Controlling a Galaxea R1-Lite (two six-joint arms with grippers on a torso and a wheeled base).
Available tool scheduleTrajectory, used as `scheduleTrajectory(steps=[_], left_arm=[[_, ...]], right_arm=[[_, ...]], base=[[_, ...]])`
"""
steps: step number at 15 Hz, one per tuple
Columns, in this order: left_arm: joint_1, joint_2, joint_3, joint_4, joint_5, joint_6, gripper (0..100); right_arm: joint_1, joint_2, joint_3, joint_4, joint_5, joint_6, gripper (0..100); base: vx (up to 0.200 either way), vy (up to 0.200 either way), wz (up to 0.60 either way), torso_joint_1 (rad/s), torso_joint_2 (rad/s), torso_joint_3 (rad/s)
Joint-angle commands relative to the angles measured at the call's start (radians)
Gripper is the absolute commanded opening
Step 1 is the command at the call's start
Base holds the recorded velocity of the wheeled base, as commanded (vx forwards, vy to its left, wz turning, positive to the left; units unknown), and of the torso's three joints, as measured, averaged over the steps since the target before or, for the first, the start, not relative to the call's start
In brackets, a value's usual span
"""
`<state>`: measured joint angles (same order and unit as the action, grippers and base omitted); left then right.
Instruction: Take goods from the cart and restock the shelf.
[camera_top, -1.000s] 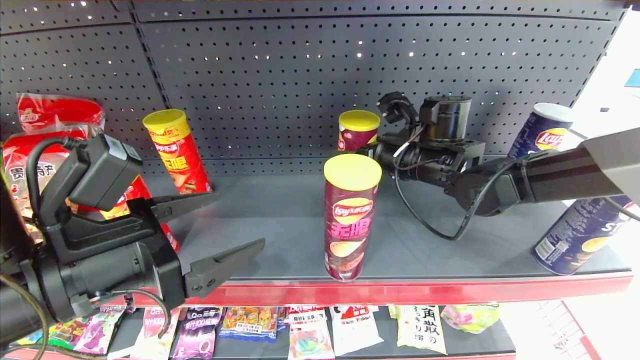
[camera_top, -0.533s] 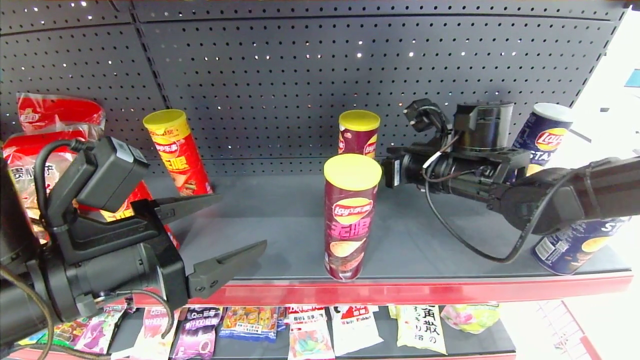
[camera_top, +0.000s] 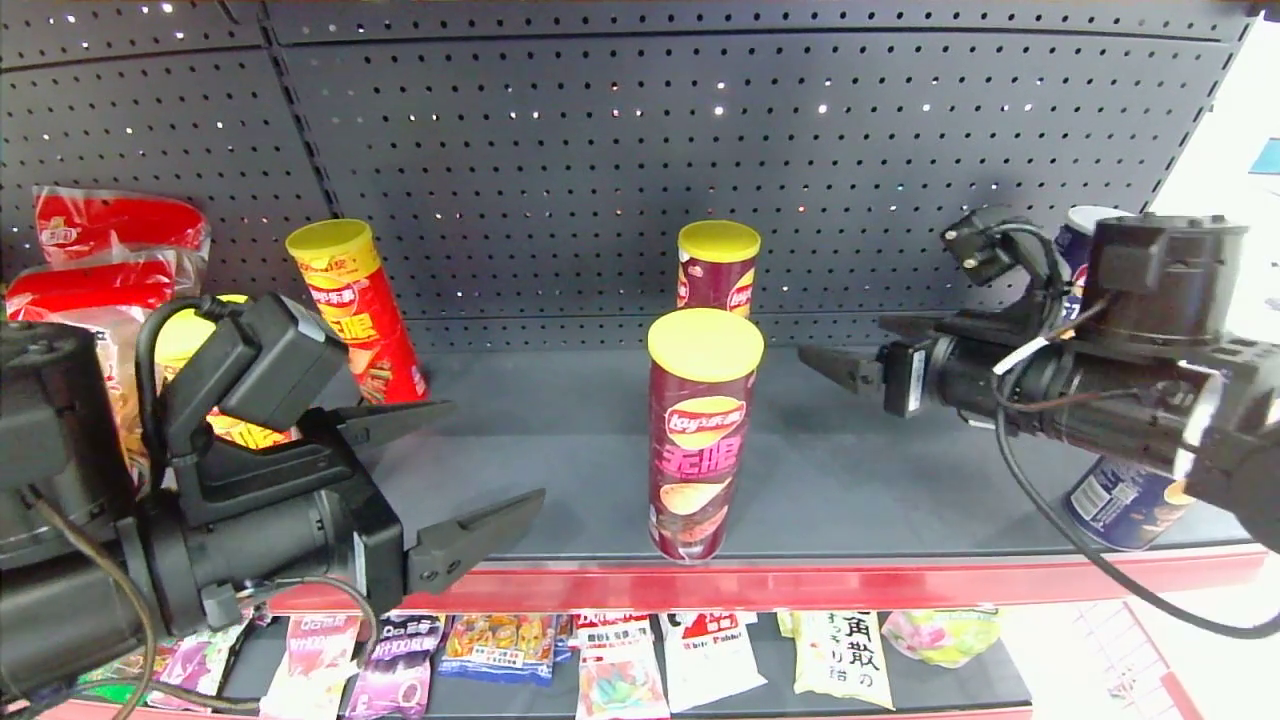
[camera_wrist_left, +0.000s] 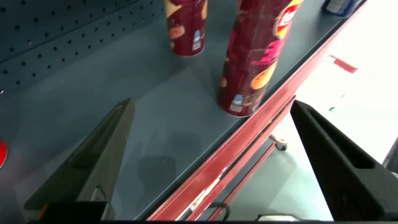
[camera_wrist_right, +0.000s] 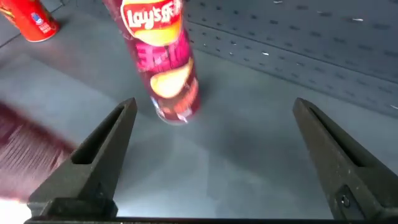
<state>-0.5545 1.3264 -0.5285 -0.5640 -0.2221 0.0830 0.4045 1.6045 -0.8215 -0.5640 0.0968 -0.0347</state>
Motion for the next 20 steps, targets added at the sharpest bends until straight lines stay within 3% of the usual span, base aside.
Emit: scheduleTrajectory(steps=[1,7,11,14,20], left_arm=[[0.001,0.045,-0.001,0.0,0.018,0.0,100],[-0.007,0.188,-0.005,-0.002,0.109,-0.002,100],[-0.016,0.286,-0.016,-0.004,0.155,0.0,100],[-0.035,0.355,-0.062,-0.005,0.172,0.0,100],[-0.05,0.491,-0.179,-0.005,0.205,-0.002,100]], right_arm=[[-0.001,-0.222,0.153,0.001,-0.011,-0.002,100],[0.017,-0.686,0.374,0.026,0.014,-0.007,100],[-0.098,-1.028,0.38,0.383,-0.078,0.022,100],[-0.21,-1.111,0.383,0.475,-0.104,0.062,100],[-0.219,-1.129,0.389,0.478,-0.106,0.065,100]], base=[[0.0,0.0,0.0,0.0,0.0,0.0],[0.0,0.0,0.0,0.0,0.0,0.0],[0.0,0.0,0.0,0.0,0.0,0.0],[0.0,0.0,0.0,0.0,0.0,0.0],[0.0,0.0,0.0,0.0,0.0,0.0]])
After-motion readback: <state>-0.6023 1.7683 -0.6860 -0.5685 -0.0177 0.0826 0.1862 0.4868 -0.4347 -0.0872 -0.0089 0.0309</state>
